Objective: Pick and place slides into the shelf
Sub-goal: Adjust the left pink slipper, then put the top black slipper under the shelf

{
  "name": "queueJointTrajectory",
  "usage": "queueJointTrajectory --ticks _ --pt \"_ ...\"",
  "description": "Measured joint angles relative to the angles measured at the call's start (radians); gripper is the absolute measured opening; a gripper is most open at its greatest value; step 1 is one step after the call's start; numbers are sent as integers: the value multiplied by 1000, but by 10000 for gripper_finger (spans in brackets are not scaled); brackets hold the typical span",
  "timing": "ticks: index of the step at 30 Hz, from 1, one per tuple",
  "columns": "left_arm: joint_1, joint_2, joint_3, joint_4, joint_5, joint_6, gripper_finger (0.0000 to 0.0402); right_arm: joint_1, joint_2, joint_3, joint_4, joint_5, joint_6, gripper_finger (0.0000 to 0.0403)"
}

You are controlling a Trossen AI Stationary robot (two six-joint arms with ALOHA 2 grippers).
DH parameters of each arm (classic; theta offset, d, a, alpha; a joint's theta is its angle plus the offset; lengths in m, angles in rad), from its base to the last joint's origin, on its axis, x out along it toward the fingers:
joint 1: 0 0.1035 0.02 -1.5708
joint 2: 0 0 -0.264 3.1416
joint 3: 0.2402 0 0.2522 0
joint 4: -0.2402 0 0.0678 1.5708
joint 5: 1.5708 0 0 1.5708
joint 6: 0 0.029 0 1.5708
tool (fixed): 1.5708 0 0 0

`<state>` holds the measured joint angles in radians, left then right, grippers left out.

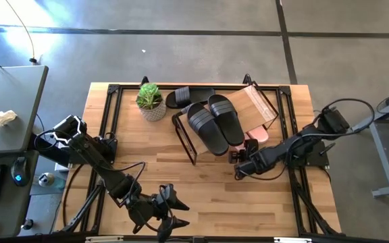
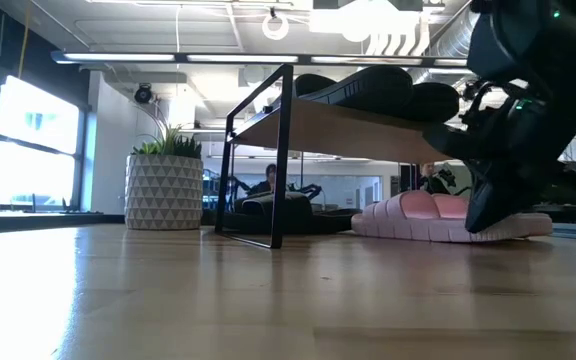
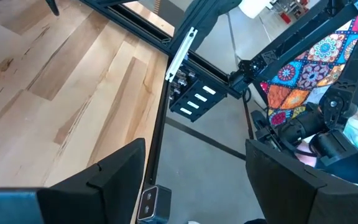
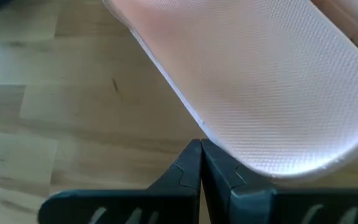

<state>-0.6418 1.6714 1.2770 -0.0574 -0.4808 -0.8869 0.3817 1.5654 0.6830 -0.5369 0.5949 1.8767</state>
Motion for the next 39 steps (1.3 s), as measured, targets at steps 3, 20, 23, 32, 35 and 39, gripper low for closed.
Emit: queueJointTrajectory --ticks 3,20,23,32,35,39 --pt "0 0 0 -3 -7 -1 260 -17 0 0 13 0 -21 0" --pt "19 -96 -1 -56 -89 27 260 148 -1 146 -2 40 -151 0" --pt "30 -167 -1 -75 -93 85 260 197 -1 212 -76 52 -149 0" --pt "163 -400 0 -301 -147 158 260 349 -2 410 -195 115 -179 0" --pt "293 -460 0 -385 -129 153 260 377 -2 460 -193 153 -203 0" --pt "542 -510 0 -423 14 194 260 380 -2 496 -194 137 -244 0"
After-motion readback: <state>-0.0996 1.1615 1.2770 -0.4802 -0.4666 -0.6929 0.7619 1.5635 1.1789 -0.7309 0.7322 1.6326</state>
